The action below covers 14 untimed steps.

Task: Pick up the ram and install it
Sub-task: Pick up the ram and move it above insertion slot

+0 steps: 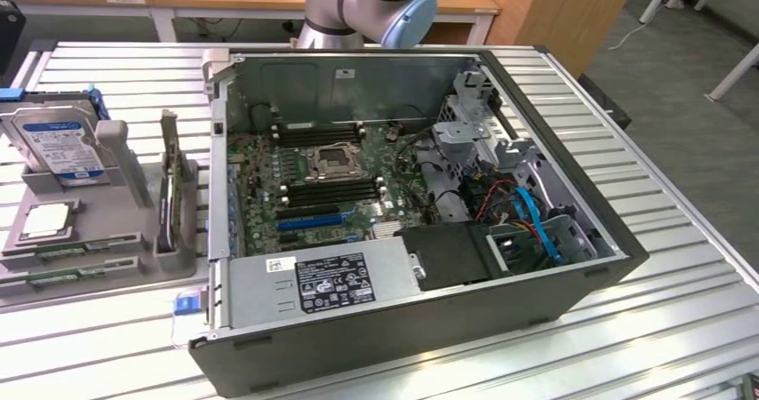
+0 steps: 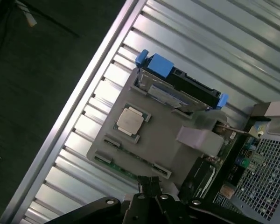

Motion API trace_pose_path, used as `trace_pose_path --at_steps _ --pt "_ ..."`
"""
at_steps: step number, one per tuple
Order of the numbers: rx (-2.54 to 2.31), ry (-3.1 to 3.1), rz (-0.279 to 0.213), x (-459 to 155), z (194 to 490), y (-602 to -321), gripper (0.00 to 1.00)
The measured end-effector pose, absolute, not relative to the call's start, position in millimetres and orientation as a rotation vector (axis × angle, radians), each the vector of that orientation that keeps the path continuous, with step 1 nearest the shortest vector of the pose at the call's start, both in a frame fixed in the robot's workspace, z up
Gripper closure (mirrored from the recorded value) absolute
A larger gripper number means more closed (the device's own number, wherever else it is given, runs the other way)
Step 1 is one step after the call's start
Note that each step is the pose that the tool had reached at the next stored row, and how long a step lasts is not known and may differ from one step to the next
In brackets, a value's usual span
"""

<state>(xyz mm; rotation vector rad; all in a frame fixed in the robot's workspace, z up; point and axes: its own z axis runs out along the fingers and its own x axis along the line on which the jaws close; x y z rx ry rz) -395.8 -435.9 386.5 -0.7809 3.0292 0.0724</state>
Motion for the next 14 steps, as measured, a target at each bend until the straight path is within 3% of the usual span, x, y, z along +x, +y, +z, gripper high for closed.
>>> trace_pose_path --at_steps 14 --pt "-1.161 2.911 0.074 -395.8 385.9 -435.9 0.9"
